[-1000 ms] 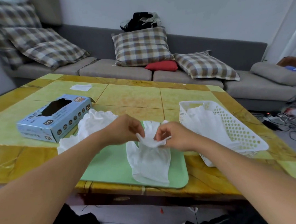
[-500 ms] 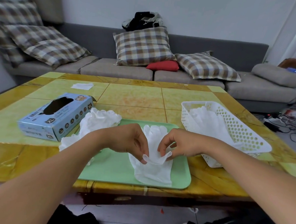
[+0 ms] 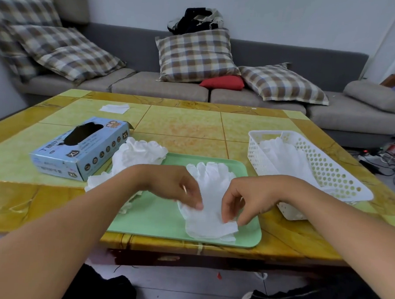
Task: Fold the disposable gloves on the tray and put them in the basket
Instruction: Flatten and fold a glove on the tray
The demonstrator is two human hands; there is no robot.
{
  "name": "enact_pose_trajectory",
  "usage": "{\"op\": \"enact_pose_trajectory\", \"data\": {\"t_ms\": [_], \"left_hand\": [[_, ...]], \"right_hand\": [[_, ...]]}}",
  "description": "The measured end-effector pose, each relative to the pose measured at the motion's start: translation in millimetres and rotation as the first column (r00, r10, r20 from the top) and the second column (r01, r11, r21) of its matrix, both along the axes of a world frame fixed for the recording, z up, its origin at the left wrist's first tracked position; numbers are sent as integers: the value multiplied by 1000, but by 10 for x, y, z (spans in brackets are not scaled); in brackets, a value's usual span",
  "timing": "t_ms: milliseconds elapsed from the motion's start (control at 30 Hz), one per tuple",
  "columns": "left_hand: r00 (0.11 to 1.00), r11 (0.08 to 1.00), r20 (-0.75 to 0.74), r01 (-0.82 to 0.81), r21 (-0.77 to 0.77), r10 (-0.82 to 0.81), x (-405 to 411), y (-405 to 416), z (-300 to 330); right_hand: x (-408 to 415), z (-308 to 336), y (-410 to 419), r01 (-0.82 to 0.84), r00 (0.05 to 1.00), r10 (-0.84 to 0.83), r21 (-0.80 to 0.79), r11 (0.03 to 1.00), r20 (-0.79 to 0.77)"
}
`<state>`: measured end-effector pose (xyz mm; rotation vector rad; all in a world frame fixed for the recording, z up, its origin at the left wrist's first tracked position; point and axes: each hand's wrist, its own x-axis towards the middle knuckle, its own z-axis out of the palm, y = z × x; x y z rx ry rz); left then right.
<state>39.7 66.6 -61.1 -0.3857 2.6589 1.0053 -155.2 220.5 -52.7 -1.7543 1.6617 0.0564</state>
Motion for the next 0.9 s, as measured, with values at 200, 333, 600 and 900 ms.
{"op": "enact_pose_trajectory", "data": {"t_ms": [200,333,600,900], "left_hand": [[840,816,-297,-526,-238,454,-152,-347,-231],[867,867,-129,-492,-78,481,-225,-350,-324],[821,821,-46,-570,-39,568,-301,-406,-408],[813,809,-29,-574,124,581,-239,-393,-417]], "right_hand": [[31,-136,-201,333,943,-299,-447,830,148],[91,-324,-539,524,837,-520,-519,675,169],[121,-493,-963,565,773,-633,-490,664,34],[205,-509,-979,589,763,-618,-597,545,189]]}}
